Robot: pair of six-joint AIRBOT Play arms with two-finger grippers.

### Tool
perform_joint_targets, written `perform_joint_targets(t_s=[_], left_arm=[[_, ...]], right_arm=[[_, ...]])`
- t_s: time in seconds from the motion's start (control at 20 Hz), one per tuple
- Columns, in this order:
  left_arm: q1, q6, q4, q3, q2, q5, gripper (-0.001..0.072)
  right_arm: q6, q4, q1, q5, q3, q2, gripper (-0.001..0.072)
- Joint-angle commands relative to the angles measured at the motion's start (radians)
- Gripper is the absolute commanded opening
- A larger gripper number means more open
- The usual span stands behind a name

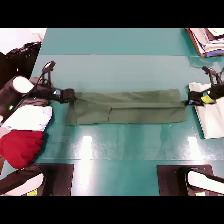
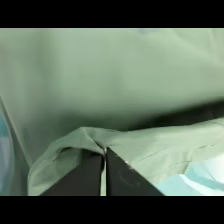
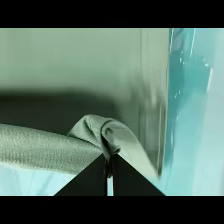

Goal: Fold the shirts.

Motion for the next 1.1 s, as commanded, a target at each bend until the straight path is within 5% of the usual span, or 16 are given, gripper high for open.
perform_joint_targets(t_s=[0.0,0.05,0.1,0.15,0.2,0.25,0.5,0.55,0.6,0.65,1.05], left_arm=[[0.005,0.027,0.006,0.116,-0.14,0.049,0.0034],[0.005,0.027,0.01,0.13,-0.144,0.07,0.0035],[0.005,0.027,0.008,0.136,-0.144,0.087,0.0167],[0.005,0.027,0.009,0.146,-0.144,0.09,0.05],[0.005,0.027,0.008,0.158,-0.144,0.082,0.0561],[0.005,0.027,0.009,0.175,-0.143,0.067,0.0506],[0.005,0.027,0.0,0.232,-0.135,-0.048,0.0501],[0.005,0.027,-0.004,0.231,-0.135,-0.07,0.039],[0.004,0.027,-0.01,0.231,-0.136,-0.087,0.0096],[0.001,0.028,-0.011,0.231,-0.136,-0.093,0.0043],[0.002,0.023,-0.047,0.229,-0.138,-0.127,0.0041]], right_arm=[[0.013,0.053,0.008,-0.018,0.171,-0.177,0.0019],[0.013,0.086,-0.006,-0.019,0.211,-0.211,0.002],[0.011,0.136,-0.024,-0.02,0.254,-0.247,0.0031],[0.006,0.189,-0.043,-0.023,0.297,-0.281,0.0207],[0.001,0.231,-0.062,-0.019,0.333,-0.307,0.0435],[0.0,0.254,-0.08,-0.002,0.362,-0.325,0.0517],[-0.116,0.25,-0.197,0.129,0.333,-0.338,0.0517],[-0.125,0.252,-0.226,0.135,0.302,-0.339,0.0517],[-0.146,0.255,-0.248,0.135,0.269,-0.339,0.0518],[-0.18,0.264,-0.264,0.131,0.234,-0.34,0.0528],[-0.269,0.389,-0.232,0.14,0.16,-0.476,0.0528]])
